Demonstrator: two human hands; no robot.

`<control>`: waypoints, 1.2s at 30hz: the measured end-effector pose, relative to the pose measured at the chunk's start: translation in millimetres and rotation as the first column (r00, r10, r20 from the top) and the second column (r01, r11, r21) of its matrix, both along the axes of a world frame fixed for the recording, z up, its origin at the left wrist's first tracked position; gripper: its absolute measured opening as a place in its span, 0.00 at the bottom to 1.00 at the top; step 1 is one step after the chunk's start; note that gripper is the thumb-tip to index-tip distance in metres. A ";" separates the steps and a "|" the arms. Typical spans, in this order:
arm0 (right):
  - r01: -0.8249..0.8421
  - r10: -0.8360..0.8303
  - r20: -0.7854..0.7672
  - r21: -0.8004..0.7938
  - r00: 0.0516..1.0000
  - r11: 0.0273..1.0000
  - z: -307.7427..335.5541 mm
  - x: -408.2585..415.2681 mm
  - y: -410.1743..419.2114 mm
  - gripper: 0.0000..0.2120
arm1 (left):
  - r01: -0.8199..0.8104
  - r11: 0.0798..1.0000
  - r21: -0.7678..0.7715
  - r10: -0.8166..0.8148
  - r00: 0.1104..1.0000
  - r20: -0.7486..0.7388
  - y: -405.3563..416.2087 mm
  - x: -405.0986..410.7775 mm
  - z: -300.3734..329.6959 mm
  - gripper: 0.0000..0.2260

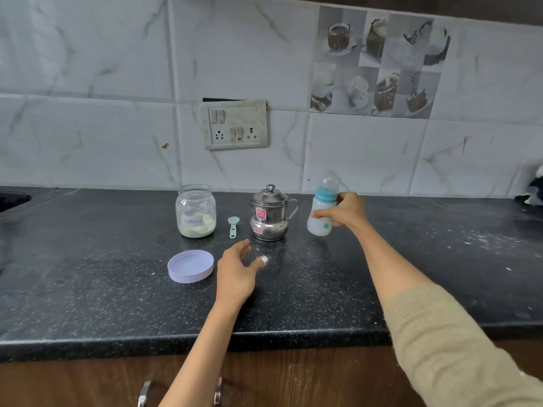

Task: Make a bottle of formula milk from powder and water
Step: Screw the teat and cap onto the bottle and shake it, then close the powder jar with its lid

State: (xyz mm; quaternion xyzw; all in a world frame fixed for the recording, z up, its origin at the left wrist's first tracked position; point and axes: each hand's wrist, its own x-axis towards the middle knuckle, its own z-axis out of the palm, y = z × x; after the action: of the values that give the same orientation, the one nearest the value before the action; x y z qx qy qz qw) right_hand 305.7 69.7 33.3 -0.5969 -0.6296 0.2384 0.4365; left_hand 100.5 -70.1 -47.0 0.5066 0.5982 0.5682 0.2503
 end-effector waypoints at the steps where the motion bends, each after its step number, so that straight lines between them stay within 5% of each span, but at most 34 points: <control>1: 0.006 -0.006 0.002 -0.005 1.000 1.000 -4.3 -1.2 1.8 0.24 | 0.001 1.000 -0.003 -0.001 1.000 0.001 0.1 -0.3 -0.4 0.28; 15: 0.037 -0.038 0.108 0.007 0.993 0.999 -23.0 -5.3 13.4 0.30 | -0.001 0.999 -0.032 0.001 1.000 -0.014 1.3 0.7 -1.5 0.29; 18: 0.165 -0.158 -0.100 0.070 0.982 0.984 -23.1 -11.0 -6.0 0.39 | -0.009 1.000 0.000 0.009 1.000 0.017 -2.9 2.5 0.7 0.28; 21: 0.399 -0.241 -0.413 0.356 0.879 0.845 -21.3 -35.7 -43.6 0.28 | -0.074 0.994 0.086 0.069 0.996 0.064 -10.7 5.6 9.8 0.24; 23: 0.314 -0.092 -0.411 0.513 0.907 0.799 -17.7 -62.6 -70.0 0.18 | -0.150 0.977 0.148 0.146 0.989 0.039 -16.2 6.8 15.5 0.23; 26: -0.041 0.185 -0.213 0.543 0.960 0.839 -14.9 -105.8 -97.1 0.14 | -0.297 0.934 0.197 0.321 0.941 -0.104 -24.7 -2.3 21.2 0.24; 30: -0.348 0.410 -0.088 0.388 0.908 0.853 -23.1 -148.8 -108.4 0.11 | -0.540 0.841 0.038 0.473 0.698 -0.537 -24.9 -37.6 17.0 0.41; 33: -0.457 0.487 -0.062 0.260 0.871 0.850 -38.1 -165.1 -106.3 0.10 | -0.582 0.802 -0.137 0.414 0.706 -0.575 -23.9 -55.9 12.3 0.56; 36: -0.492 0.508 -0.043 0.190 0.860 0.850 -49.0 -173.2 -101.7 0.09 | -0.525 0.819 -0.232 0.336 0.766 -0.549 -20.7 -65.9 11.3 0.60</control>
State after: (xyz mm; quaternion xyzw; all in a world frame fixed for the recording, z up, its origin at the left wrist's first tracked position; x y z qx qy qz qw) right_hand 132.5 -32.1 -15.6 -0.3610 -0.7608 0.3154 0.4375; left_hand 34.6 -90.7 -35.7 0.4209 0.8392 0.3414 0.0439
